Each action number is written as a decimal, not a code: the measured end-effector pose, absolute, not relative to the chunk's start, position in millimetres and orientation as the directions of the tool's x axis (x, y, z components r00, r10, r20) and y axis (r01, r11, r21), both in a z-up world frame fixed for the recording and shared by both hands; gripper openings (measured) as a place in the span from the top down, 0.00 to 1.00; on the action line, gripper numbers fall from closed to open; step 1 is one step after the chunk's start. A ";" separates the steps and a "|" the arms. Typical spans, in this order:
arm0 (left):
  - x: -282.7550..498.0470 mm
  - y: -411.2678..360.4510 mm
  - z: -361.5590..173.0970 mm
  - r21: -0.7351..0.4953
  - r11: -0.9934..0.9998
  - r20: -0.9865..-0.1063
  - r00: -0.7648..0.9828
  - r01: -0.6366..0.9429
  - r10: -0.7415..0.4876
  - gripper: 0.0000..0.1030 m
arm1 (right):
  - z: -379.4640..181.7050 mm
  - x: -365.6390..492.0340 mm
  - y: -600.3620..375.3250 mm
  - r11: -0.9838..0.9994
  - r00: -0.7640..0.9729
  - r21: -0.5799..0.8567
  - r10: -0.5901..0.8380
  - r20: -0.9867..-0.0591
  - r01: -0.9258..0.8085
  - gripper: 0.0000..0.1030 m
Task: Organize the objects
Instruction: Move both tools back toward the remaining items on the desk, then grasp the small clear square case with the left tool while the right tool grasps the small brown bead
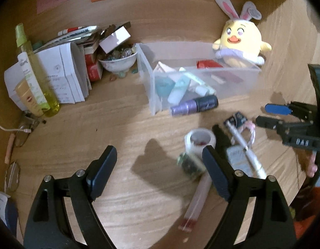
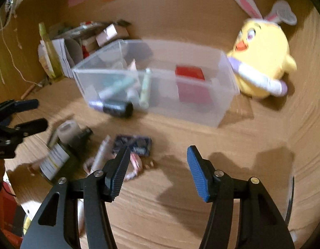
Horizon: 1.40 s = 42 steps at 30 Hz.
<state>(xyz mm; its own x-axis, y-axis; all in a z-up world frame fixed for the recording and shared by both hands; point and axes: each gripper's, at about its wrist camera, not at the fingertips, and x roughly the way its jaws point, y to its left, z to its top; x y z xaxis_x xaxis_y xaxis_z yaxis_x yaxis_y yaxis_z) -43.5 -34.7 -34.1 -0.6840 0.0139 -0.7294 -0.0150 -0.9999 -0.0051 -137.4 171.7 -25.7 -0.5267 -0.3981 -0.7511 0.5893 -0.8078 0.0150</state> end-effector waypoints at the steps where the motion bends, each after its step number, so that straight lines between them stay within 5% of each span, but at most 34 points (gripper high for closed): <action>1: -41.1 -35.8 -36.3 -0.006 -1.000 -0.733 -0.680 -0.016 0.015 0.18 | -28.0 -137.8 174.9 -0.811 -0.522 0.020 -0.395 -0.756 0.584 0.48; 20: -53.1 -30.1 -50.0 -0.014 -0.996 -0.752 -0.655 -0.092 0.071 0.18 | -41.7 -133.2 152.1 -0.770 -0.451 0.048 -0.421 -0.787 0.636 0.53; 27: -58.7 -32.3 -50.0 -0.063 -0.994 -0.755 -0.647 -0.086 0.104 0.33 | -41.7 -138.4 154.1 -0.770 -0.430 0.078 -0.433 -0.792 0.633 0.62; 40: -56.4 -26.5 -58.5 -0.072 -0.992 -0.769 -0.627 -0.105 0.122 0.34 | -41.2 -141.4 174.5 -0.809 -0.466 0.045 -0.382 -0.798 0.586 0.62; 42: -60.3 -28.4 -58.2 -0.095 -0.990 -0.771 -0.622 -0.101 0.137 0.41 | -42.3 -139.3 170.9 -0.805 -0.475 0.024 -0.373 -0.797 0.592 0.62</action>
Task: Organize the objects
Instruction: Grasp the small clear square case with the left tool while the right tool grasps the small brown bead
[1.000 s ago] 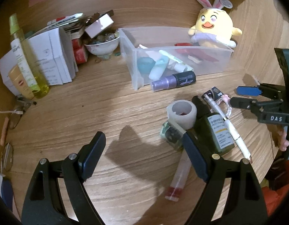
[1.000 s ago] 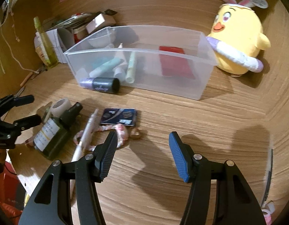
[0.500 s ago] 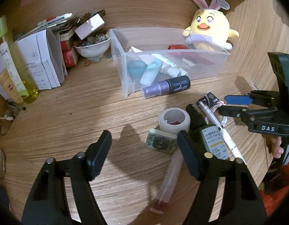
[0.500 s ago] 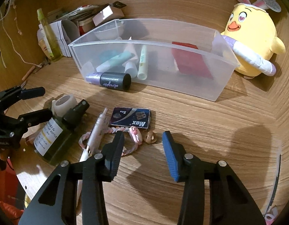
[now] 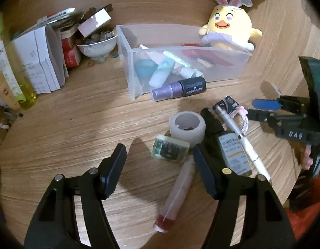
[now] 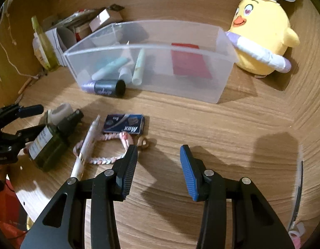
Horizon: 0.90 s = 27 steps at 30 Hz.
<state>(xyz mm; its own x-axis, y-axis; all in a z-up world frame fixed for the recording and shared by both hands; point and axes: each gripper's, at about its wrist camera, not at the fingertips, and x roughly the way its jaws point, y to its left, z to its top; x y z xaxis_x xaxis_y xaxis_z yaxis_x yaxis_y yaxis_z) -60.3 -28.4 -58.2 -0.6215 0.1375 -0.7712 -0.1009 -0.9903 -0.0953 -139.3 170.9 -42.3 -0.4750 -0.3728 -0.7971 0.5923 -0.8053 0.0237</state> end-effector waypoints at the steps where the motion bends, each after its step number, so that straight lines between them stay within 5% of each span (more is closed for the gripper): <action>1: -60.8 -28.6 -58.6 -0.102 -0.990 -0.771 -0.621 -0.100 0.142 0.44 | -42.4 -139.2 169.3 -0.802 -0.475 0.022 -0.374 -0.797 0.597 0.62; 3: -64.4 -29.0 -60.4 -0.134 -0.985 -0.775 -0.607 -0.112 0.174 0.60 | -42.8 -139.5 166.3 -0.796 -0.469 0.025 -0.382 -0.796 0.605 0.63; 5: -66.7 -28.8 -63.4 -0.145 -0.983 -0.782 -0.595 -0.111 0.182 0.66 | -43.3 -140.1 162.9 -0.794 -0.473 0.016 -0.378 -0.796 0.608 0.65; 11: -66.1 -34.6 -61.7 -0.154 -0.985 -0.773 -0.611 -0.078 0.170 0.68 | -43.5 -142.2 158.2 -0.794 -0.481 0.013 -0.382 -0.789 0.608 0.88; 27: -75.2 -39.1 -13.3 -0.153 -0.988 -0.678 -0.725 -0.022 0.121 0.68 | -10.9 -141.4 170.6 -0.814 -0.557 0.036 -0.427 -0.712 0.579 0.88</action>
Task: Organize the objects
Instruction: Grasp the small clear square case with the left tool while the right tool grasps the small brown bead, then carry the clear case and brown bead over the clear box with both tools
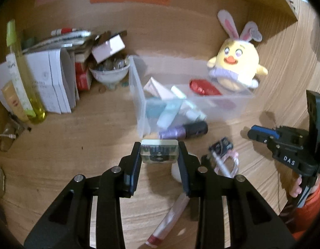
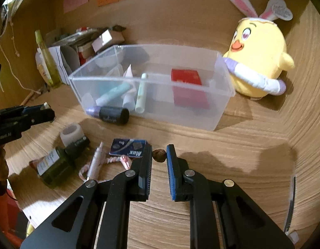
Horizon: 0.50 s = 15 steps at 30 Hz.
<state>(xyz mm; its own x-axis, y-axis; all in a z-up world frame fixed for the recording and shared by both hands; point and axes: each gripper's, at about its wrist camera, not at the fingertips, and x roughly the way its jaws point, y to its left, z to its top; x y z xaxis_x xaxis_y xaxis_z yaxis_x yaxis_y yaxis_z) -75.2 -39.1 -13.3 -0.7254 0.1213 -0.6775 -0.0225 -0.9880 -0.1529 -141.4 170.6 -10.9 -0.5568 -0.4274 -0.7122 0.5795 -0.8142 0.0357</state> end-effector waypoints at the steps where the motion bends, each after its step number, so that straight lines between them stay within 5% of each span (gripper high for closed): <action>1: -76.4 -38.2 -10.7 -0.153 -0.988 -0.672 -0.730 -0.024 0.122 0.68 | -8.0 -141.8 171.4 -0.815 -0.563 0.035 -0.430 -0.706 0.578 0.88; 15: -100.7 -20.9 32.3 -0.149 -0.988 -0.593 -0.797 -0.032 0.115 0.68 | 38.7 -152.1 175.8 -0.828 -0.651 0.041 -0.470 -0.596 0.560 0.88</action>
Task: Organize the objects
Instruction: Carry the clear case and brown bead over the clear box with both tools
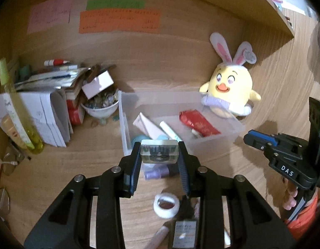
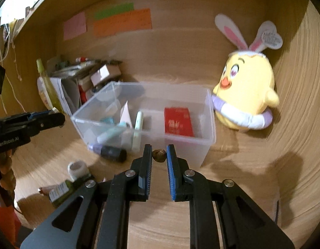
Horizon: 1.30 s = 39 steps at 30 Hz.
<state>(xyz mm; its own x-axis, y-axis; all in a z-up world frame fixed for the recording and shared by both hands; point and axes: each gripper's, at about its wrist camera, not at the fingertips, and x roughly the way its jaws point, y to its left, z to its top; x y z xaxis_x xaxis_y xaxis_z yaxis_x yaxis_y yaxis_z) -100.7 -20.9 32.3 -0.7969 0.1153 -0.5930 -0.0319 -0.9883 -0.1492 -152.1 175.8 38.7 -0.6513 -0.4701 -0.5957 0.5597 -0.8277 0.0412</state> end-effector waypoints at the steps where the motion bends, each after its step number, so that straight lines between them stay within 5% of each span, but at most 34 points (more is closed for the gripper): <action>1: -102.5 -20.3 34.5 -0.150 -0.988 -0.590 -0.799 -0.031 0.115 0.68 | 41.3 -153.1 175.9 -0.827 -0.653 0.045 -0.475 -0.590 0.561 0.88; 15: -145.1 -15.5 41.1 -0.133 -0.991 -0.593 -0.801 -0.008 0.086 0.68 | 65.6 -185.5 171.1 -0.835 -0.695 0.034 -0.478 -0.537 0.549 0.88; 39: -194.3 -10.4 -5.6 -0.118 -0.993 -0.697 -0.711 -0.019 0.096 0.68 | 14.8 -237.9 141.3 -0.846 -0.624 0.023 -0.411 -0.664 0.533 0.88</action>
